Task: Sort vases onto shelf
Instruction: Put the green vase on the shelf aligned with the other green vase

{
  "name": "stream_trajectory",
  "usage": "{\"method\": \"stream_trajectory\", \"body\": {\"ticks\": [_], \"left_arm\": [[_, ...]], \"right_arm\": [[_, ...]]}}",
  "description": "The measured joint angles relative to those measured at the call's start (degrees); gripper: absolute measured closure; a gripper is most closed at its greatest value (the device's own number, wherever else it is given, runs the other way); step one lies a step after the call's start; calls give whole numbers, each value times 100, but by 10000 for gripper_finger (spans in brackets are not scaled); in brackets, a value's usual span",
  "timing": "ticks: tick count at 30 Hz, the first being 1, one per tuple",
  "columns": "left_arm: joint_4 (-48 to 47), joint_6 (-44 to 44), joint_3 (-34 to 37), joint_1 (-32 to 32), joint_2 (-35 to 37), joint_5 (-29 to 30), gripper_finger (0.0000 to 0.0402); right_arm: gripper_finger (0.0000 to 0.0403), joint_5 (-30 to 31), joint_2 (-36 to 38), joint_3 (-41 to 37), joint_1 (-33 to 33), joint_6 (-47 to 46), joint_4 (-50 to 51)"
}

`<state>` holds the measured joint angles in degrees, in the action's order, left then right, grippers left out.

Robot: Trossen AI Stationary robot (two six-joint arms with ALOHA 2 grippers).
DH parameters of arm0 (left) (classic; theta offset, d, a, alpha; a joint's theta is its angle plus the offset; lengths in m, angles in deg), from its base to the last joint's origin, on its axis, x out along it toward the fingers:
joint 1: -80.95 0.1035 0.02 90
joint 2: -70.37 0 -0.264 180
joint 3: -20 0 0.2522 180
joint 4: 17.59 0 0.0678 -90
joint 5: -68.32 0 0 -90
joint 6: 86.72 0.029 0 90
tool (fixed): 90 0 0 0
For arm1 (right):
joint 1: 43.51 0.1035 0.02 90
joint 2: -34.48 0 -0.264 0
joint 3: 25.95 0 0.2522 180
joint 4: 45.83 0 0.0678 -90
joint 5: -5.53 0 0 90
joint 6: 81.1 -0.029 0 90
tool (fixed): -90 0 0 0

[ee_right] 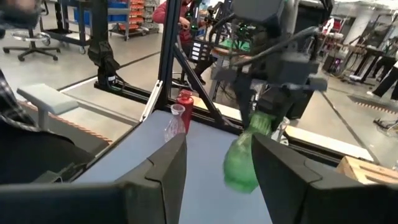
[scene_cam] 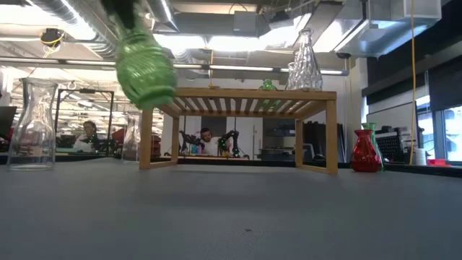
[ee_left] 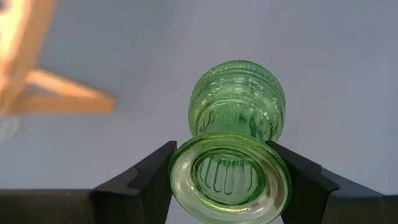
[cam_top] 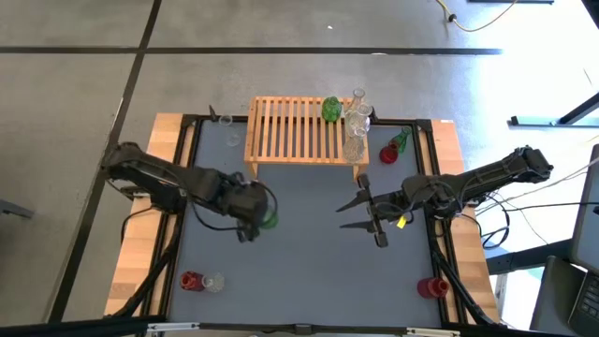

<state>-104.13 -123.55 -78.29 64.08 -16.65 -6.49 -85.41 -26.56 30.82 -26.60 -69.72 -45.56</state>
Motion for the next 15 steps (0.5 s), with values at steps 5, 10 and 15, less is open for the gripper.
{"method": "stream_trajectory", "body": {"ticks": [5,10,15], "left_arm": [[706,529,0,244,-656,-537,182],[927,954,0,483,-1178,-857,182],[862,1021,-173,719,-1466,-1027,182]], "right_arm": [[233,4,2,10,0,-86,86],[233,123,2,10,-2,-84,180],[233,338,2,10,-7,-71,246]]}}
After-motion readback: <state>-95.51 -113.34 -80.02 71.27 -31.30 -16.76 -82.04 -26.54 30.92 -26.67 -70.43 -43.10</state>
